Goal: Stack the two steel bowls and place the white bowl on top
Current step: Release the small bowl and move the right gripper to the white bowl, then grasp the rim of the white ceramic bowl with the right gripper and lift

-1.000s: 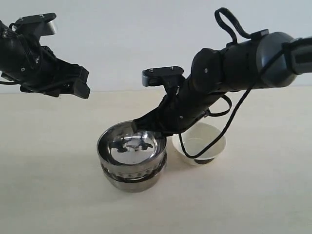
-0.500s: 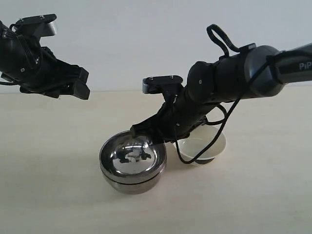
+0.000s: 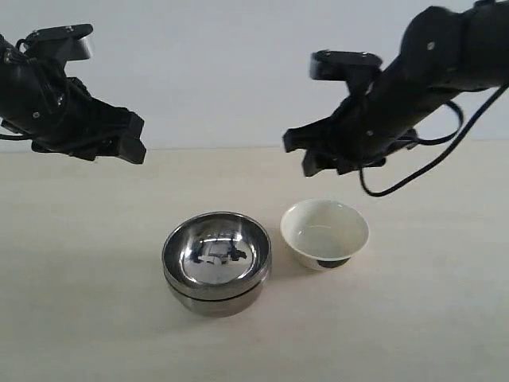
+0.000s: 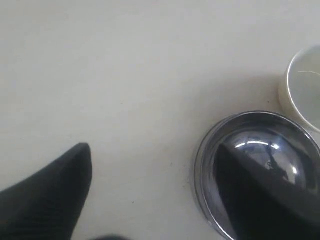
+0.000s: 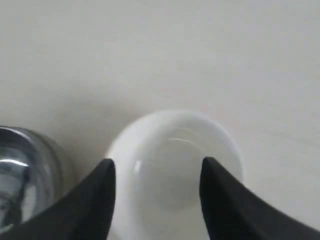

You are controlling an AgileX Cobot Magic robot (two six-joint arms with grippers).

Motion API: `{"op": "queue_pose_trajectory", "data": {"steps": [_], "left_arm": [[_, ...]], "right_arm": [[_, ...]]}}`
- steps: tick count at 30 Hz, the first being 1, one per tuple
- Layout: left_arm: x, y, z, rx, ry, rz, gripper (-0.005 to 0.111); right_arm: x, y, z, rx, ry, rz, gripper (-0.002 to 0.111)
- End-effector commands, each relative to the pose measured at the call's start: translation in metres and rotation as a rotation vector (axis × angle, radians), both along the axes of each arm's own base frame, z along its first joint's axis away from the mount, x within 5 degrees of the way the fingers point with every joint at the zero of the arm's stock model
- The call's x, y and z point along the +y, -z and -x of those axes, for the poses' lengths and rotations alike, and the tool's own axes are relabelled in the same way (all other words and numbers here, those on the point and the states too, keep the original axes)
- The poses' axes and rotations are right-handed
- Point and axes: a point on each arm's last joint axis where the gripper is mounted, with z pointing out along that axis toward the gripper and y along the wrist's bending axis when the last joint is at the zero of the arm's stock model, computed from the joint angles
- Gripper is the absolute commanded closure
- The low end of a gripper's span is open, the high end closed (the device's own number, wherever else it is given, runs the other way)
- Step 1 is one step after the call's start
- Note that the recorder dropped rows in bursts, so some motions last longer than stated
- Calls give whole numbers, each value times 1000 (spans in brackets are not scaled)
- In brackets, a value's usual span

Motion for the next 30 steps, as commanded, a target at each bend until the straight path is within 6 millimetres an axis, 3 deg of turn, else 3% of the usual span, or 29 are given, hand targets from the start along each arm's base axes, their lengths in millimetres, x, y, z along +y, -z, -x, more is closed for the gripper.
{"op": "queue_pose_trajectory", "data": {"steps": [1,9,16,24,30], "left_arm": [[2,-2,1,-6,6,-8,41],[2,-1,2,7,7,-4,41],[2,-2,2,1,6,-3,41],[2,-2,1,-9,3,-1,41],[2,-2,1,-8,3,-1,41]], "right_arm": [[-38,7,-9,76,72,44,63],[-33,69,-26,173,62,100,63],[-33,80,-30,177,62,109,69],[-32,95,-32,207,70,111,102],[-31,121,-35,247,63,132,103]]}}
